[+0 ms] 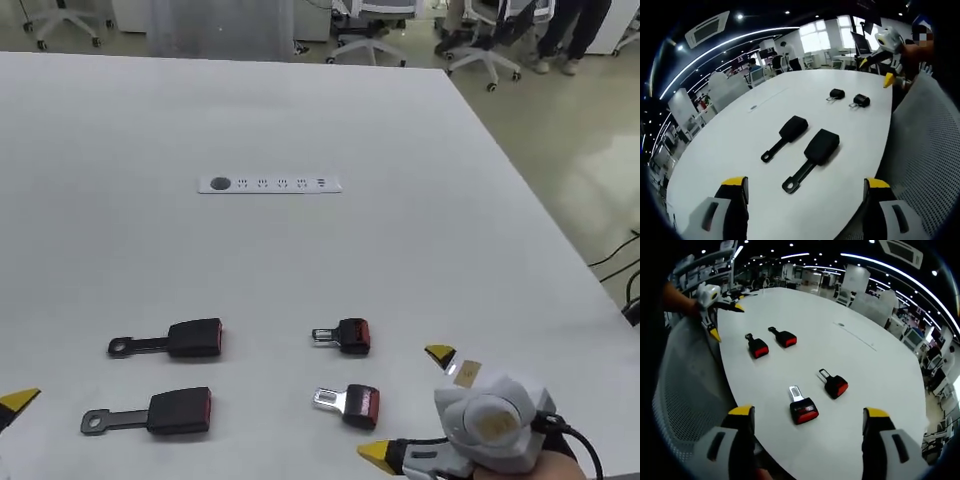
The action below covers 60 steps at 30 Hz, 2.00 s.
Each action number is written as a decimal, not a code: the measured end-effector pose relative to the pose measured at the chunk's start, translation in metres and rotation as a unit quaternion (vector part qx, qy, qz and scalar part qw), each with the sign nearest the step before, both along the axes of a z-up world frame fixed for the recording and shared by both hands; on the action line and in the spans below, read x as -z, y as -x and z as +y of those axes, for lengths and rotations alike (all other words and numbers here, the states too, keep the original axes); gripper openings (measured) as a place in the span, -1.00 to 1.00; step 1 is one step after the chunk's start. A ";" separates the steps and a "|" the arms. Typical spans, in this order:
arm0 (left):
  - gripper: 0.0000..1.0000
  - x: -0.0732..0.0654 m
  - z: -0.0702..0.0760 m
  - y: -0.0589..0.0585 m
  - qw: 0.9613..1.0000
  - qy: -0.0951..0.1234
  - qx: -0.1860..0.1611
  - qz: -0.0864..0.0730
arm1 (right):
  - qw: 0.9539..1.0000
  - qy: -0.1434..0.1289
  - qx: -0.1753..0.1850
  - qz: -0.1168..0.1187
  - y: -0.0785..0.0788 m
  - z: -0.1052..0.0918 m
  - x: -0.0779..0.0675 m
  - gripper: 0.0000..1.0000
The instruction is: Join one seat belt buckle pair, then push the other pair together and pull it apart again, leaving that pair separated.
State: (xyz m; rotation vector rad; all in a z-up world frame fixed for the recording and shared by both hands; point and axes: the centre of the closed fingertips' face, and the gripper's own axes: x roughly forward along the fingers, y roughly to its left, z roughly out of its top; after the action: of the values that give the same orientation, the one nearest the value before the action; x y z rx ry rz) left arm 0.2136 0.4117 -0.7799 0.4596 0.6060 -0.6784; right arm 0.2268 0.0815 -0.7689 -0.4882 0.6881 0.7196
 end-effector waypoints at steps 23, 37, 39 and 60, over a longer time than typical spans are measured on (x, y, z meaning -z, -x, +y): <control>0.89 -0.005 0.010 -0.003 1.000 -0.011 -0.002 -0.013 | 0.999 0.007 -0.028 0.026 -0.007 0.007 0.009 0.51; 0.79 0.002 -0.010 -0.012 0.998 0.000 0.057 0.032 | 0.996 -0.007 -0.077 0.037 -0.013 0.028 0.014 0.25; 0.75 0.005 -0.016 -0.017 0.997 0.010 0.063 0.048 | 0.996 -0.009 -0.082 0.039 -0.015 0.029 0.016 0.21; 0.12 0.055 -0.075 -0.041 0.967 -0.087 0.228 0.079 | 0.985 0.059 -0.144 0.075 -0.009 0.024 0.069 -0.11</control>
State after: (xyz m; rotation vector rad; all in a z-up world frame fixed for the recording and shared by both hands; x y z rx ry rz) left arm 0.2549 0.3368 -0.8349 0.7261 0.7211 -1.1123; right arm 0.2362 0.1052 -0.8383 -0.6564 0.8136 0.9992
